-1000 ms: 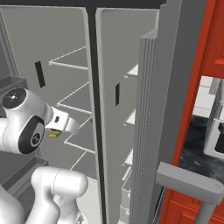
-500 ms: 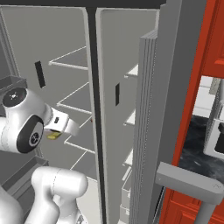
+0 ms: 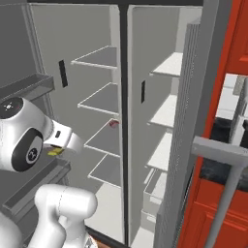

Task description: Retrieve the butter from the fridge and place it on a plate on the dining table. Then retrieve the butter knife by the fridge and place it near the plate.

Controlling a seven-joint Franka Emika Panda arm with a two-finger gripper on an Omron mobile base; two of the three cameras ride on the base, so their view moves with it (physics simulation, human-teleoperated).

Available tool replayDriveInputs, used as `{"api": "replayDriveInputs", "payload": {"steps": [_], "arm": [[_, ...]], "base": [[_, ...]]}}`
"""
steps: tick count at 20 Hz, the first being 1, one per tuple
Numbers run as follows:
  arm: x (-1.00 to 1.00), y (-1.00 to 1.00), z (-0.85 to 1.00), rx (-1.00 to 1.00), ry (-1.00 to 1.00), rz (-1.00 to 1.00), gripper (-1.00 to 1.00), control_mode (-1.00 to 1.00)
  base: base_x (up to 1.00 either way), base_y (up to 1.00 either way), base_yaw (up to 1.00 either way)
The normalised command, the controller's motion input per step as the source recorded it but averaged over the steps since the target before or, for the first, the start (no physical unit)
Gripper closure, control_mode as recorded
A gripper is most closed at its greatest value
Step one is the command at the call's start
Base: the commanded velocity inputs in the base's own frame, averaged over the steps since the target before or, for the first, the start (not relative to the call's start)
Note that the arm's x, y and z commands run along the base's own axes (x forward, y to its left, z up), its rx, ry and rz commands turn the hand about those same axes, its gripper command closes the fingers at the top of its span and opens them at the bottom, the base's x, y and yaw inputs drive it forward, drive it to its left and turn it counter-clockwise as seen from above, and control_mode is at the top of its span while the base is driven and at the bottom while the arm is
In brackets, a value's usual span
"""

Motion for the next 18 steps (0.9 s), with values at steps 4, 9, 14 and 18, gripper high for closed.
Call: {"api": "replayDriveInputs", "payload": {"steps": [4, 9, 14, 18], "arm": [[0.0, 0.0, 0.0, 0.0, 0.0, 0.0, 1.0, 1.0], [0.0, 0.0, 0.0, 0.0, 0.0, 0.0, 1.0, 1.0], [0.0, 0.0, 0.0, 0.0, 0.0, 0.0, 1.0, 1.0], [0.0, 0.0, 0.0, 0.0, 0.0, 0.0, 1.0, 1.0]], "base": [[-0.69, 0.31, -0.01], [-0.64, 0.36, 0.0], [-0.48, 0.42, -0.08], [-0.09, 0.67, -0.35]]}}
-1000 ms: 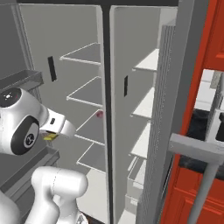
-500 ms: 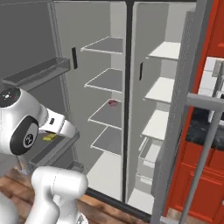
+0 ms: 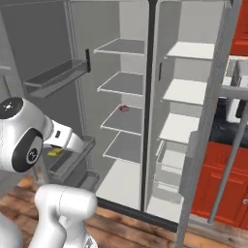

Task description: Retrieve the butter from the fridge and place it on a plate on the dining table. Then retrieve the butter knife by the fridge and place it near the plate.

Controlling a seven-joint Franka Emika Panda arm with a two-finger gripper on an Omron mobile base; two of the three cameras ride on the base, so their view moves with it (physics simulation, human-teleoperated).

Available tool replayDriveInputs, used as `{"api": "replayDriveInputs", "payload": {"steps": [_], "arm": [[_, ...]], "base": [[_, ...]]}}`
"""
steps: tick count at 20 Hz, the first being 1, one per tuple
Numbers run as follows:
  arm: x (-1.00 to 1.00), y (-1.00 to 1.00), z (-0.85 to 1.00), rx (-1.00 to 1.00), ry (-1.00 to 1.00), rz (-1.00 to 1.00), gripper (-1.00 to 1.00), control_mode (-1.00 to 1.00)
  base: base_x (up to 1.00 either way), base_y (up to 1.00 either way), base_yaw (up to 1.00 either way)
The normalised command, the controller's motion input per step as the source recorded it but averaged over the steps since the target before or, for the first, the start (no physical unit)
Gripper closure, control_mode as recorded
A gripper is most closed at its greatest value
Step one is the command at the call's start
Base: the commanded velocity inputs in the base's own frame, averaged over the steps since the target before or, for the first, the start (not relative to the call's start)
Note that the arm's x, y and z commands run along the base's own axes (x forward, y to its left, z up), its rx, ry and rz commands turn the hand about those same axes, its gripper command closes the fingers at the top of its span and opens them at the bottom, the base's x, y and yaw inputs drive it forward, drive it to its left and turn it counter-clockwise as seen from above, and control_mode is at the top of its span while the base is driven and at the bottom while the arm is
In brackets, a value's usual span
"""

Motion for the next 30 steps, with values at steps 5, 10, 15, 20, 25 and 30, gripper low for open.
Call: {"api": "replayDriveInputs", "payload": {"steps": [5, 10, 15, 20, 25, 30], "arm": [[0.0, 0.0, 0.0, 0.0, 0.0, 0.0, 1.0, 1.0], [0.0, 0.0, 0.0, 0.0, 0.0, 0.0, 1.0, 1.0], [0.0, 0.0, 0.0, 0.0, 0.0, 0.0, 1.0, 1.0], [0.0, 0.0, 0.0, 0.0, 0.0, 0.0, 1.0, 1.0], [0.0, 0.0, 0.0, 0.0, 0.0, 0.0, 1.0, 1.0], [0.0, 0.0, 0.0, 0.0, 0.0, 0.0, 1.0, 1.0]], "base": [[-0.09, 0.78, -0.5], [-0.6, 0.16, -0.45], [-0.56, -0.04, -0.5], [-0.59, -0.02, -0.57], [-0.88, -0.22, -0.66], [-0.87, -0.14, -0.68]]}}
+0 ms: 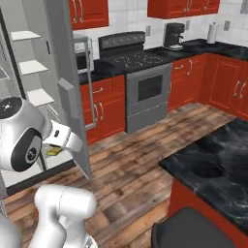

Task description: Retrieve the butter from the fridge and place it on a plate on the dining table. Then retrieve the butter knife by the fridge and place it near the plate.

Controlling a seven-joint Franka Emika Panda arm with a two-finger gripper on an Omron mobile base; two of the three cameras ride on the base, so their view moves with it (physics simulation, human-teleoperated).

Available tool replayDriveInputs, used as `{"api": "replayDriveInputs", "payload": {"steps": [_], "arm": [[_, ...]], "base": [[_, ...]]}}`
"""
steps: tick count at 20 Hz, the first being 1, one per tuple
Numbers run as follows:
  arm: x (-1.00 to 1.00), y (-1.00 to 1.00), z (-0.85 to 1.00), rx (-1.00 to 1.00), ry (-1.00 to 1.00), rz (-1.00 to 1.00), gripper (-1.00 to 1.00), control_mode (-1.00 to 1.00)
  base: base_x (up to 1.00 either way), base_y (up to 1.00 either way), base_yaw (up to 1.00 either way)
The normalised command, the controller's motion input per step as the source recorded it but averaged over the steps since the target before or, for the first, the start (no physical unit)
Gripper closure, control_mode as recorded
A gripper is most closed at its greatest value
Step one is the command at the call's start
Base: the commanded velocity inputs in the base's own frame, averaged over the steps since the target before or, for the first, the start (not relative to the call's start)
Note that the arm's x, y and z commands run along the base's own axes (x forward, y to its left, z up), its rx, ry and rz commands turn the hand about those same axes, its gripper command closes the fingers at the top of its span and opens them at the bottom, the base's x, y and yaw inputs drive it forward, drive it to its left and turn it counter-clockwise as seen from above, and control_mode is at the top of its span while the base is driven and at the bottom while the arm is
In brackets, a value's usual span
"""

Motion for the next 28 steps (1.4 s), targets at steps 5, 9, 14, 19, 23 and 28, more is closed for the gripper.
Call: {"api": "replayDriveInputs", "payload": {"steps": [5, 9, 14, 19, 23, 28], "arm": [[0.0, 0.0, 0.0, 0.0, 0.0, 0.0, 1.0, 1.0], [0.0, 0.0, 0.0, 0.0, 0.0, 0.0, 1.0, 1.0], [0.0, 0.0, 0.0, 0.0, 0.0, 0.0, 1.0, 1.0], [0.0, 0.0, 0.0, 0.0, 0.0, 0.0, 1.0, 1.0], [0.0, 0.0, 0.0, 0.0, 0.0, 0.0, 1.0, 1.0], [0.0, 0.0, 0.0, 0.0, 0.0, 0.0, 1.0, 1.0]], "base": [[-0.89, -0.01, -0.65], [-0.75, -0.1, -0.65], [-0.63, -0.2, -0.64], [-0.2, -0.6, -0.57], [0.04, -0.88, -0.32], [0.27, -1.0, -0.01]]}}
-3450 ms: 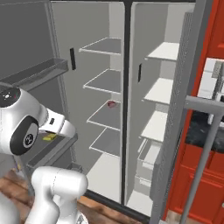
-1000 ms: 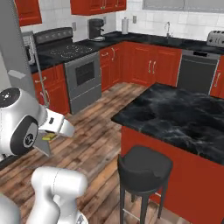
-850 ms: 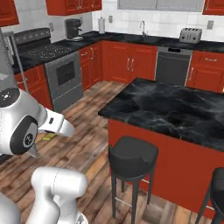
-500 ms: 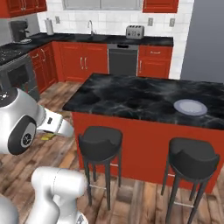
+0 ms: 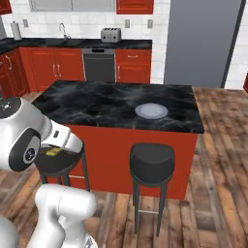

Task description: Retrieve the butter from the fridge and place it on a plate on the dining table. Then retrieve the butter knife by the fridge and place it near the plate.

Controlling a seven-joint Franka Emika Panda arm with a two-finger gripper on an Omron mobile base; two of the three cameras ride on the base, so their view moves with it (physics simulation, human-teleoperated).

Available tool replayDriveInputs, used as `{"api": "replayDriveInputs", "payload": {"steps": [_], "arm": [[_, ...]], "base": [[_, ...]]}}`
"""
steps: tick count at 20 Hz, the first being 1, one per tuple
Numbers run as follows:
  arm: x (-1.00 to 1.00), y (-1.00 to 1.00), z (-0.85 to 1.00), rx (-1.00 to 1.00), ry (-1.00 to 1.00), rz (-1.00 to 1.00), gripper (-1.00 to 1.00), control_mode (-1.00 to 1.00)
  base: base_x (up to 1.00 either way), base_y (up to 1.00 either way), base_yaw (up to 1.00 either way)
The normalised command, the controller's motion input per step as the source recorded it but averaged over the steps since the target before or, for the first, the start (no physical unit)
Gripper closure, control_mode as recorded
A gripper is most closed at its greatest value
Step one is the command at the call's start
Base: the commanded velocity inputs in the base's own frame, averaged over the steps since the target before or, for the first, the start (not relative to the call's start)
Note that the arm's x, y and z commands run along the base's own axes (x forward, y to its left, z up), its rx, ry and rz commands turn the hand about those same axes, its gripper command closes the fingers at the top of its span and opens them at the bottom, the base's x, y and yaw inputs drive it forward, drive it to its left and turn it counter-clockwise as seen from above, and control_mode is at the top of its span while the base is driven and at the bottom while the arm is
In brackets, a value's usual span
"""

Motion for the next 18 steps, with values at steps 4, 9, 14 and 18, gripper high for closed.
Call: {"api": "replayDriveInputs", "payload": {"steps": [4, 9, 14, 18], "arm": [[0.0, 0.0, 0.0, 0.0, 0.0, 0.0, 1.0, 1.0], [0.0, 0.0, 0.0, 0.0, 0.0, 0.0, 1.0, 1.0], [0.0, 0.0, 0.0, 0.0, 0.0, 0.0, 1.0, 1.0], [0.0, 0.0, 0.0, 0.0, 0.0, 0.0, 1.0, 1.0]], "base": [[0.39, -0.99, 0.04], [0.51, -0.86, 0.11], [0.69, -0.07, 0.04], [0.62, 0.19, 0.0]]}}
